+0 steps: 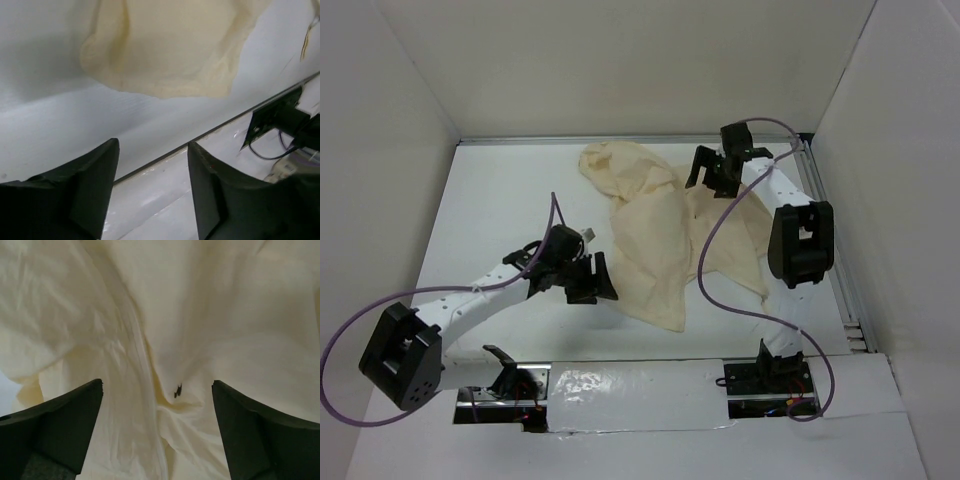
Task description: Zip up the jacket
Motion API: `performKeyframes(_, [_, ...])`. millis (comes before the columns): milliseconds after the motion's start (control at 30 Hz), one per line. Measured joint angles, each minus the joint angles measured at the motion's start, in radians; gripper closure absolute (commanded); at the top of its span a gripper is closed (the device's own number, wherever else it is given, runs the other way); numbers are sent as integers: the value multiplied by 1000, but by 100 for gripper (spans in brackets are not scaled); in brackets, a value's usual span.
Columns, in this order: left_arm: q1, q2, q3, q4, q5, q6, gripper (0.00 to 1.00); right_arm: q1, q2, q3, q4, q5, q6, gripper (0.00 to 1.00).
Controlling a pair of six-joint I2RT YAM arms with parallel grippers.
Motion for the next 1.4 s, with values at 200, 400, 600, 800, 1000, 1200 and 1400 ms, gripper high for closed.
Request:
performKeyframes(200, [-48,106,138,28,3,34,8,13,-98,-150,21,64,18,0])
performKeyframes(400, [-93,248,243,107,44,77,1,30,-473,-453,61,175,124,0])
performKeyframes(600, [-97,496,366,177,124,110,2,-30,-656,-840,93,217,255,0])
performKeyframes(800, [-24,649,405,200,203,127,3,-44,-738,-1043,77,219,323,0])
performKeyframes(1000, [150,645,388,225,225,131,2,41,-712,-1057,142,188,325,0])
performKeyframes(1200, [262,658,426,211,215,163,3,268,-637,-1030,217,71,303,0])
performKeyframes(1400, [286,613,420,193,227,202,1,375,-628,-947,240,24,292,0])
